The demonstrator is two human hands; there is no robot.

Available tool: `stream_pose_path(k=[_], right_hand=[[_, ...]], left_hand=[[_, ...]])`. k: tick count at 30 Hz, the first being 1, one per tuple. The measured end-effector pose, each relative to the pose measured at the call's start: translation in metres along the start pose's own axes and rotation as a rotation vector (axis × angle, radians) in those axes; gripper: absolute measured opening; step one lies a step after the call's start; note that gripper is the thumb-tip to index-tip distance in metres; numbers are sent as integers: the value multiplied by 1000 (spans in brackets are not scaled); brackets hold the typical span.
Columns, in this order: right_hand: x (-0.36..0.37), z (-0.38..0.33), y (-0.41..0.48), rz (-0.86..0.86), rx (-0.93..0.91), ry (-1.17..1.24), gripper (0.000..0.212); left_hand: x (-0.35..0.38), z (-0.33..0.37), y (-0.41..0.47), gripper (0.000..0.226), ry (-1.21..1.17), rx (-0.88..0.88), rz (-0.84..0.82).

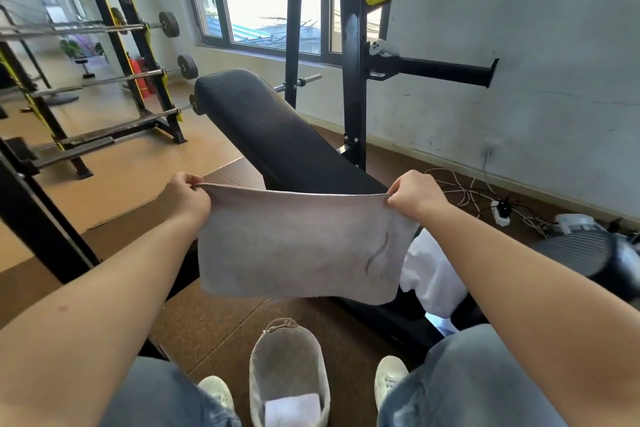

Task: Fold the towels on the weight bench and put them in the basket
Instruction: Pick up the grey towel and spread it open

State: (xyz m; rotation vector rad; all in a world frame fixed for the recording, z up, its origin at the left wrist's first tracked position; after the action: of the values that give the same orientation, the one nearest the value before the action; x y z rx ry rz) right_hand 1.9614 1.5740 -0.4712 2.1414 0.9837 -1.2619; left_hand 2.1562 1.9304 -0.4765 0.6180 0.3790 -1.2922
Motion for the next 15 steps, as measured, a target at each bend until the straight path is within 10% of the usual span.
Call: stream_pose_path(k=[15], right_hand=[[25,-16,7,-65,-3,134,23]], left_hand=[[-24,-6,35,32,2,53,149]])
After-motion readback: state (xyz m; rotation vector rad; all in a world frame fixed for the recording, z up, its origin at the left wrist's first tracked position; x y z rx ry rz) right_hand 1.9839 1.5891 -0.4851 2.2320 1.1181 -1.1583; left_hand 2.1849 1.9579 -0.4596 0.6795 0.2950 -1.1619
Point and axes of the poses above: each hand's wrist, its own y-axis towards the middle knuckle, its own x-axis out of the palm, z = x × y, the point moved 3 cm from there along y, towards the middle knuckle, and after that the axes turned 1 degree about y, right-handed, at the moved point
